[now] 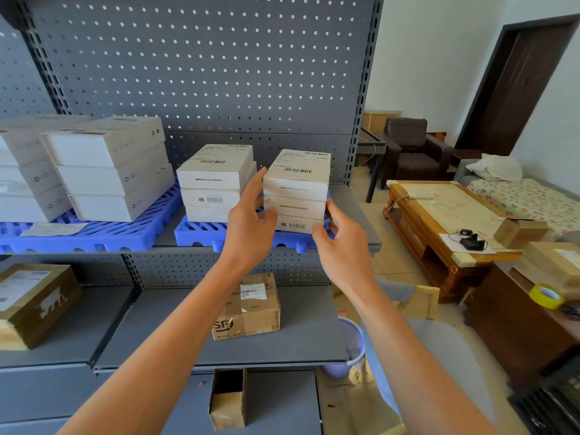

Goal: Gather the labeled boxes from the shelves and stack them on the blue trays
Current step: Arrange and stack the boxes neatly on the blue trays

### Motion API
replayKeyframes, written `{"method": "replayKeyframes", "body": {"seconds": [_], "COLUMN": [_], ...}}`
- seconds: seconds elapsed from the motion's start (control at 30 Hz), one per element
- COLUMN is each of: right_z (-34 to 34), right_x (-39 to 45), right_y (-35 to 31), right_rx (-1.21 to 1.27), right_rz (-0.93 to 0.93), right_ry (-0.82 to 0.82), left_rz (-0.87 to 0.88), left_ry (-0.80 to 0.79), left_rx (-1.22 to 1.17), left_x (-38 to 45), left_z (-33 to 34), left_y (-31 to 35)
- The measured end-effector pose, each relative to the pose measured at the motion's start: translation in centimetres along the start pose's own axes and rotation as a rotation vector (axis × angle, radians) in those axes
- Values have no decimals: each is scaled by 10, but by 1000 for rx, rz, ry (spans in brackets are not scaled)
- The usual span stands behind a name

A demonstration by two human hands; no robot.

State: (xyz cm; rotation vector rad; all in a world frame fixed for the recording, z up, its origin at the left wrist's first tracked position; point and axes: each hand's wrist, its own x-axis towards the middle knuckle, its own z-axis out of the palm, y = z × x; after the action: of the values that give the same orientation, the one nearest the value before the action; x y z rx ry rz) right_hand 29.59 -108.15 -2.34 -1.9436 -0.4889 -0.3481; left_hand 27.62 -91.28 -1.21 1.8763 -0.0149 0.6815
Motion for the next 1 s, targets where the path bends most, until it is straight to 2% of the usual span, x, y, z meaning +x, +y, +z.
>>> {"method": "replayKeyframes", "body": {"seconds": [0.7,1.0], "right_z": [4,-9], "right_x": [1,26], "right_y": [-18,-16], "right_rx": [231,307], "right_rz": [62,101], "right_ry": [-39,-71], "left_rz": [-35,-46], "left_ry": [-3,-27], "left_rx": [-94,-85], "left_x": [-9,-7], "left_z": [5,10], "left_y": [8,23]}}
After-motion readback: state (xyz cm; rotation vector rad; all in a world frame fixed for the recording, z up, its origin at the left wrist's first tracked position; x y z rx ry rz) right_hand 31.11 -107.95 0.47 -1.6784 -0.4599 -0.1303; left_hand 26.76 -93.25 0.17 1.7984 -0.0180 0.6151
